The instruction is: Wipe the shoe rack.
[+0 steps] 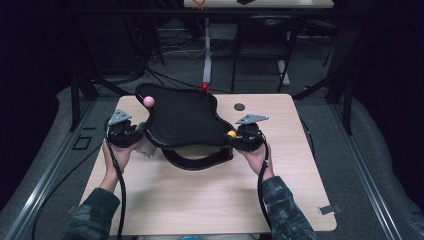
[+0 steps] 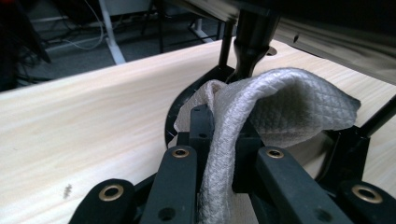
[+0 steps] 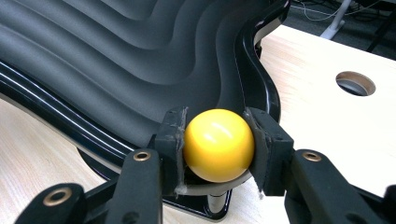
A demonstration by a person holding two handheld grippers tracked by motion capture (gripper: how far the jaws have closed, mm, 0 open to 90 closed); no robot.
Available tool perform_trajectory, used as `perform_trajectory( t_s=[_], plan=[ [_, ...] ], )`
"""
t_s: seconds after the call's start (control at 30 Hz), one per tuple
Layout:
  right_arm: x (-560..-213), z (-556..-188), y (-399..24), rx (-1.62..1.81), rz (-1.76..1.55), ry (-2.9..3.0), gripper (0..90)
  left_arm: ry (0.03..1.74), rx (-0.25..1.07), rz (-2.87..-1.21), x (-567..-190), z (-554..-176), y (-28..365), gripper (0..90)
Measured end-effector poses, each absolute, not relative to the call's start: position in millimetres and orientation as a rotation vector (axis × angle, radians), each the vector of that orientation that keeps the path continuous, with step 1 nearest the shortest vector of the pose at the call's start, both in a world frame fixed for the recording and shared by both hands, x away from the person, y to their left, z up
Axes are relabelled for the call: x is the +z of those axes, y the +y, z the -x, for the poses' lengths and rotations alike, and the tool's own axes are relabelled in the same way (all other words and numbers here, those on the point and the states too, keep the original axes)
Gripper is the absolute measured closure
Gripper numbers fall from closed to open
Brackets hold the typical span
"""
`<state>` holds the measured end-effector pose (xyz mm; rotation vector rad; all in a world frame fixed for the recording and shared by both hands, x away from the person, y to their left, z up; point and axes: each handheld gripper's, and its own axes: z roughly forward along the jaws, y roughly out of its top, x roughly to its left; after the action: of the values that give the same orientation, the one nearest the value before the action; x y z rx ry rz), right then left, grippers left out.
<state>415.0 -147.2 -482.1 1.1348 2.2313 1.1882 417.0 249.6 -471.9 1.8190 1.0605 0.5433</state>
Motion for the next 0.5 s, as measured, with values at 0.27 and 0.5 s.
perform_trajectory(
  t_s=[0.27,0.5],
  plan=[
    [-482,-415,-147,1.189,-1.134,2.230,60.0,1.084,0.520,-1.842,-494,-419,248,82.2],
    [-482,-415,-147,1.187,-1.131,2.228,60.0,1.094,0.501,-1.872,-507,-419,245,81.8]
  ],
)
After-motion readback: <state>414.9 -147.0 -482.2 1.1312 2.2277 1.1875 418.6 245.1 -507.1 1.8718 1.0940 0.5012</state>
